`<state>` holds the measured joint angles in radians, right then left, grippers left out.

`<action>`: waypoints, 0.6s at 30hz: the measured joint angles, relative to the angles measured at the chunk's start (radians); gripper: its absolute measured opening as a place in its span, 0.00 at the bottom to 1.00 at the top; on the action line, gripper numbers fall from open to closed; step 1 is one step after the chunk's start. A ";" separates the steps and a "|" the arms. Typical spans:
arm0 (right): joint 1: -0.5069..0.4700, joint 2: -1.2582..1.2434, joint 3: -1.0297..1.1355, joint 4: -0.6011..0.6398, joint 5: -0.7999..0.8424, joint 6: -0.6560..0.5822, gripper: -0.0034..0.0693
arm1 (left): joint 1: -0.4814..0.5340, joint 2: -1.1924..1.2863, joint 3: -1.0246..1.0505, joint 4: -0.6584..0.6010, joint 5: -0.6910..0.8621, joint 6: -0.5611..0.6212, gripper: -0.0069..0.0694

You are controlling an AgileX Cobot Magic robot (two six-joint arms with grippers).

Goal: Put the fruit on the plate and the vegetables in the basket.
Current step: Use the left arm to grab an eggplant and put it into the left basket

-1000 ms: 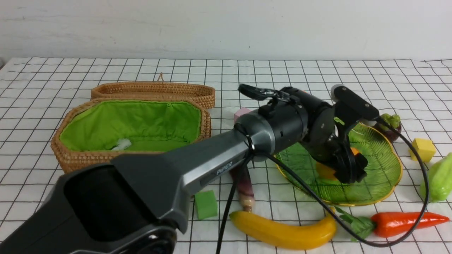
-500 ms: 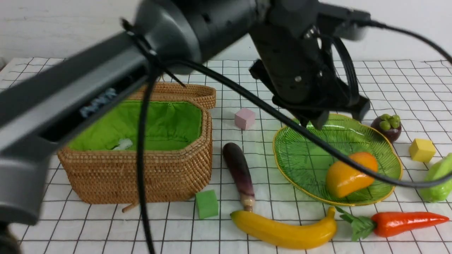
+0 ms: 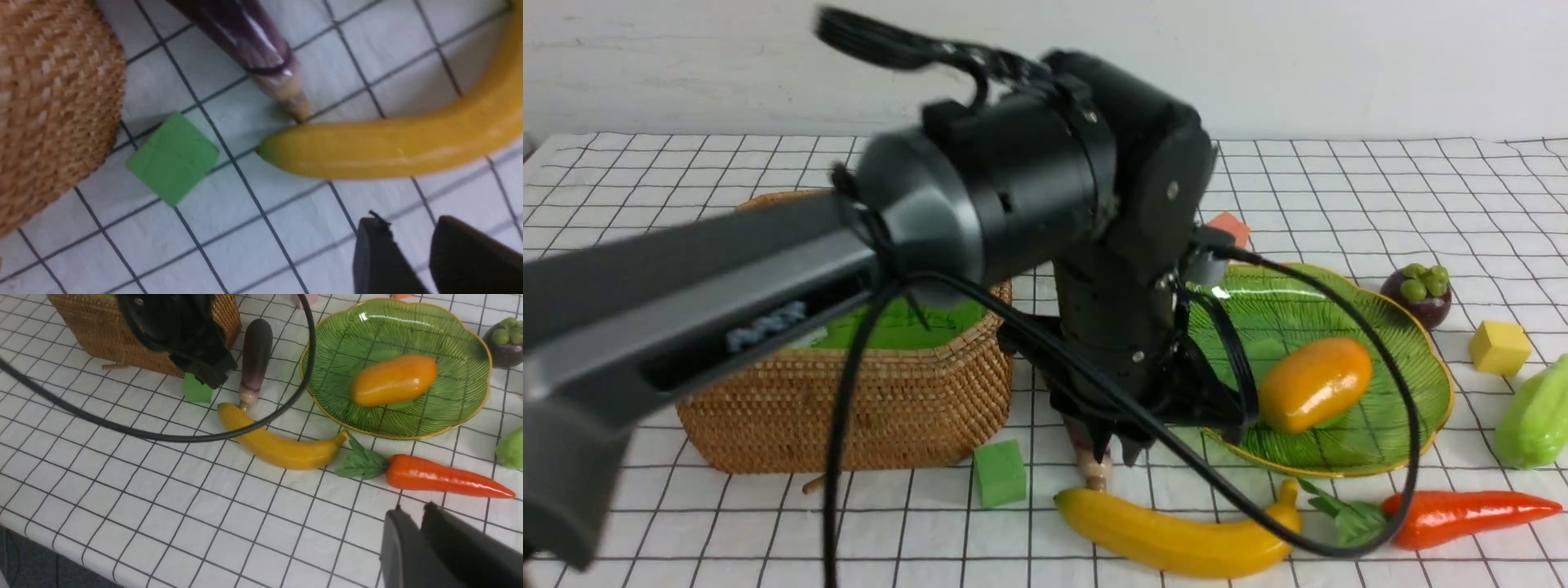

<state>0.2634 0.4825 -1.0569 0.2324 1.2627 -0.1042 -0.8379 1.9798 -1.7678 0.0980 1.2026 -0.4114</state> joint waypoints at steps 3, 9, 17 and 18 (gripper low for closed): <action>0.000 0.000 0.000 0.000 0.000 -0.013 0.18 | 0.000 0.070 -0.016 0.083 -0.017 -0.091 0.55; 0.000 0.000 0.000 0.001 0.000 -0.018 0.18 | 0.019 0.168 -0.027 0.180 -0.115 -0.174 0.71; 0.000 0.000 0.000 0.000 0.000 -0.019 0.18 | 0.086 0.214 -0.028 0.144 -0.212 -0.200 0.72; 0.000 0.000 0.000 0.000 0.000 -0.019 0.18 | 0.090 0.225 -0.028 0.138 -0.213 -0.200 0.72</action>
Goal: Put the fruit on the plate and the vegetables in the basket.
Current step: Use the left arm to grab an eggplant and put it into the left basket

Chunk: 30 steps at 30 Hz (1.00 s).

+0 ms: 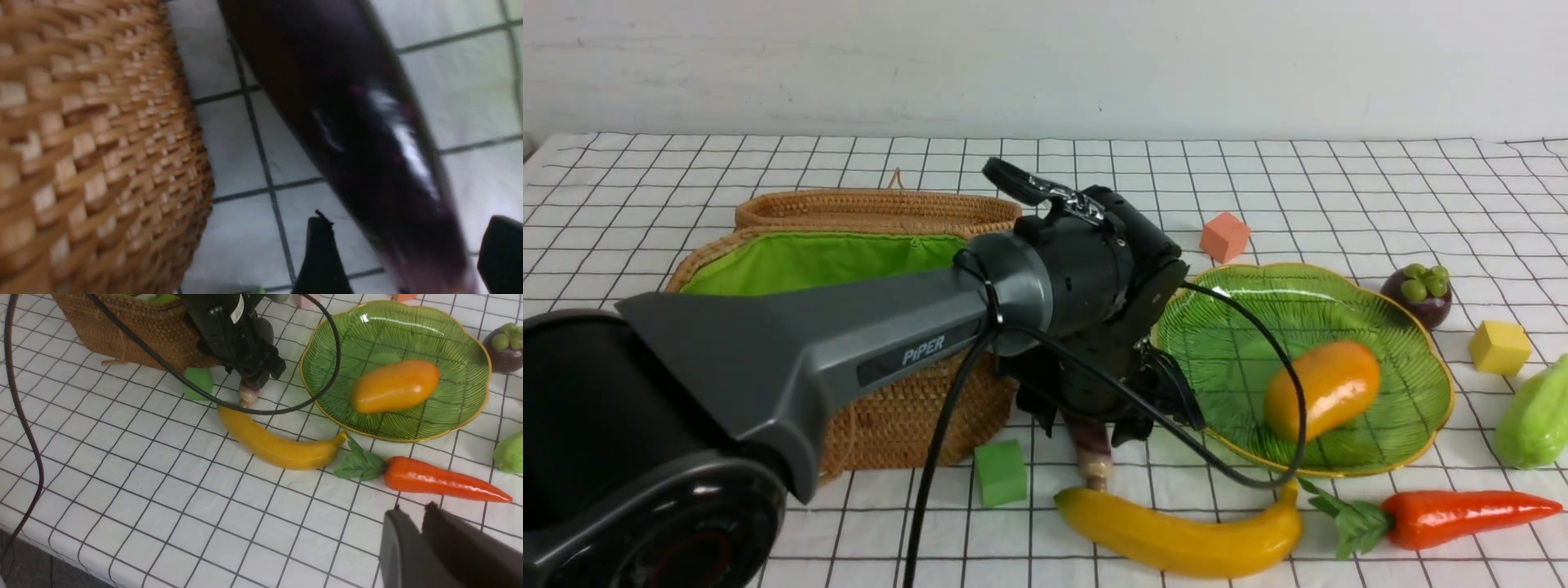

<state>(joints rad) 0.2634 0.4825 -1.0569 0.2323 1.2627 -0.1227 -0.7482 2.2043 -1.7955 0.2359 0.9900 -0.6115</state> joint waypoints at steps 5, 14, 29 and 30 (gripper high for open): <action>0.000 0.000 0.000 0.001 0.000 -0.004 0.18 | 0.001 0.032 -0.001 -0.011 -0.010 0.001 0.68; 0.000 0.000 0.000 0.001 0.000 -0.023 0.19 | 0.000 0.033 -0.007 -0.012 -0.019 0.001 0.44; 0.000 0.000 0.000 0.003 -0.005 -0.023 0.20 | -0.078 -0.300 -0.091 -0.077 0.207 0.354 0.44; 0.000 0.000 0.000 0.003 -0.011 -0.023 0.20 | -0.082 -0.334 -0.091 -0.078 0.223 0.443 0.44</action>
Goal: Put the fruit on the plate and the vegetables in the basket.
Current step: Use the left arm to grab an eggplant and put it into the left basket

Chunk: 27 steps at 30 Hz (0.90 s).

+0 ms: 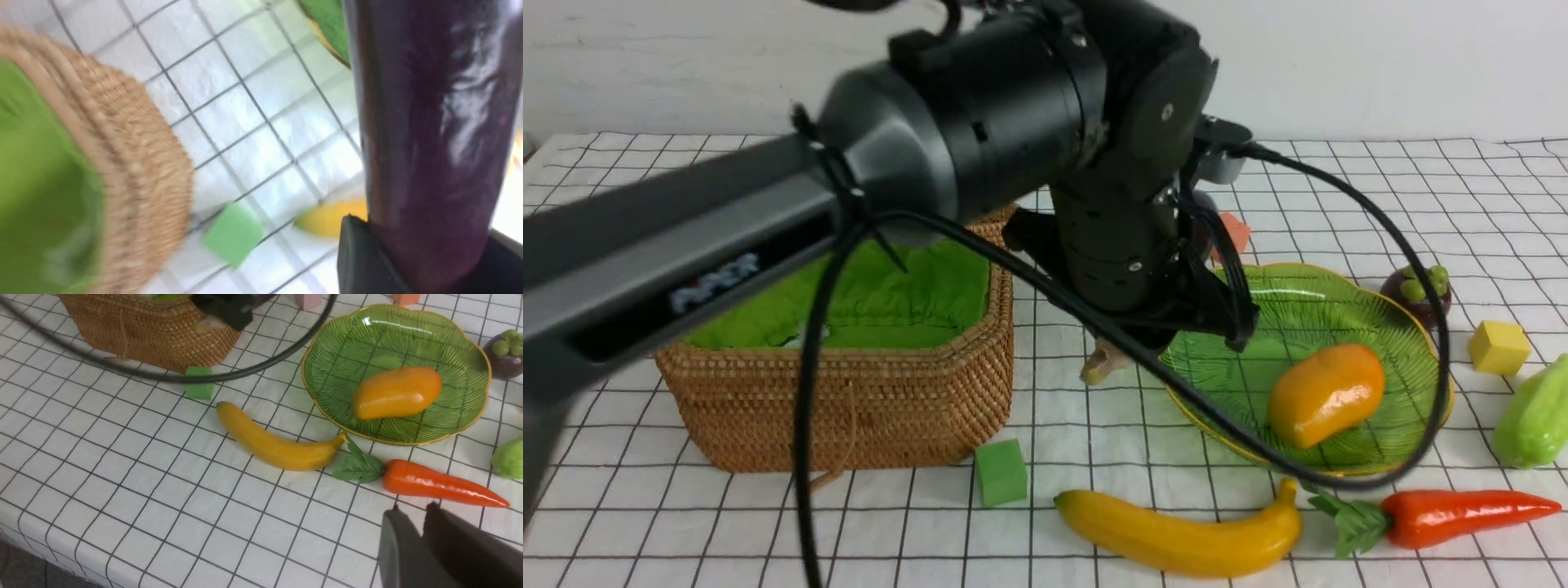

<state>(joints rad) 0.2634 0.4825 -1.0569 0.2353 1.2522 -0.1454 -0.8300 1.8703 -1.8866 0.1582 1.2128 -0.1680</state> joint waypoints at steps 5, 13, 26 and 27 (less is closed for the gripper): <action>0.000 0.000 0.000 0.001 -0.030 0.000 0.20 | 0.033 -0.169 0.081 -0.029 0.021 0.354 0.44; 0.000 0.000 0.000 0.020 -0.033 -0.005 0.20 | 0.374 -0.424 0.409 -0.021 0.032 0.971 0.44; 0.000 0.000 0.000 0.046 -0.004 -0.008 0.20 | 0.569 -0.273 0.491 -0.002 -0.235 1.116 0.53; 0.000 0.000 0.000 0.047 -0.004 -0.008 0.20 | 0.569 -0.274 0.491 -0.002 -0.240 1.116 0.59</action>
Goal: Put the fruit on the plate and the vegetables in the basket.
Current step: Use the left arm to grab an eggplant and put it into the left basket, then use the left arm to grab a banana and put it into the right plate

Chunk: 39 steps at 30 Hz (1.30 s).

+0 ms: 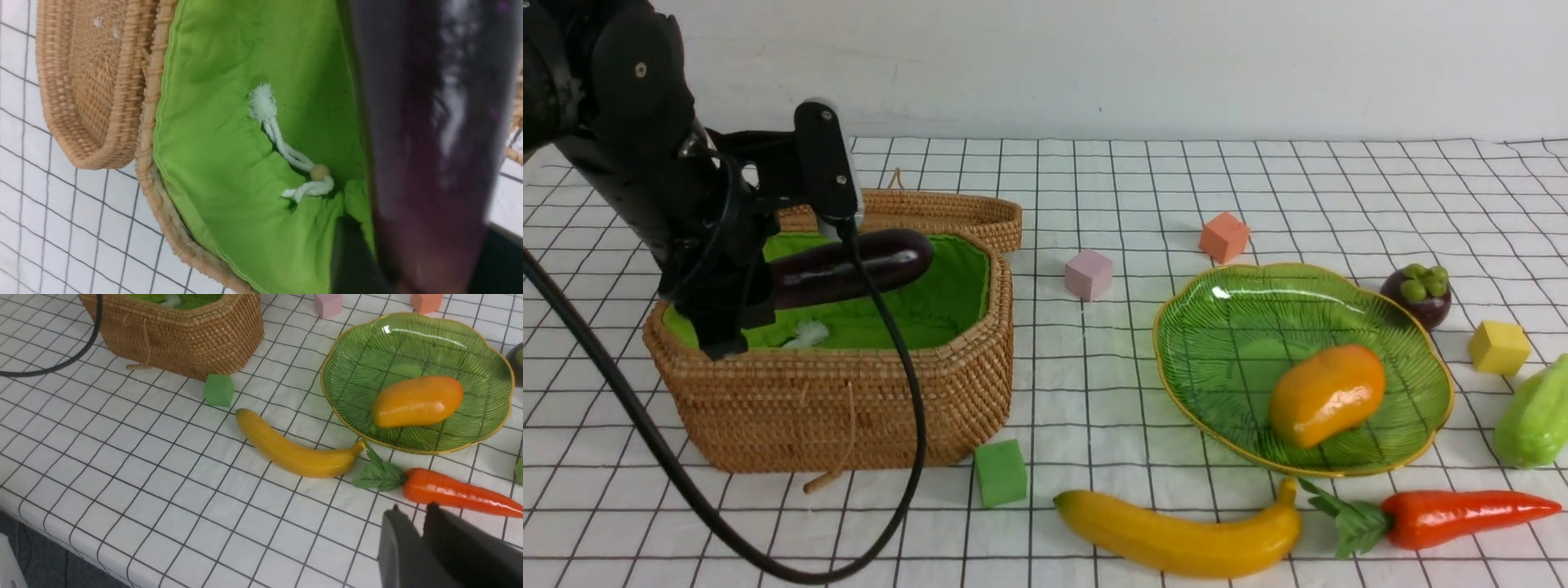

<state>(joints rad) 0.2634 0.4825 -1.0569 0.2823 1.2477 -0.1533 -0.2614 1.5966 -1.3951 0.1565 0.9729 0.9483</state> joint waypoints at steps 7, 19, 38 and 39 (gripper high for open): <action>0.000 0.000 0.000 0.002 0.000 0.000 0.20 | 0.000 -0.028 0.000 -0.032 -0.005 -0.019 0.91; 0.000 0.000 0.000 0.002 0.008 0.000 0.20 | -0.375 -0.091 0.000 -0.424 0.037 -0.186 0.32; 0.000 0.000 0.000 0.059 0.015 0.003 0.20 | -0.639 0.355 0.000 -0.146 -0.200 -0.176 0.83; 0.000 0.000 0.000 0.059 0.015 0.003 0.20 | -0.639 0.361 -0.001 -0.138 -0.213 -0.173 0.82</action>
<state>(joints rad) 0.2634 0.4825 -1.0569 0.3410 1.2631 -0.1501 -0.9003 1.9580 -1.3961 0.0188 0.7601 0.7757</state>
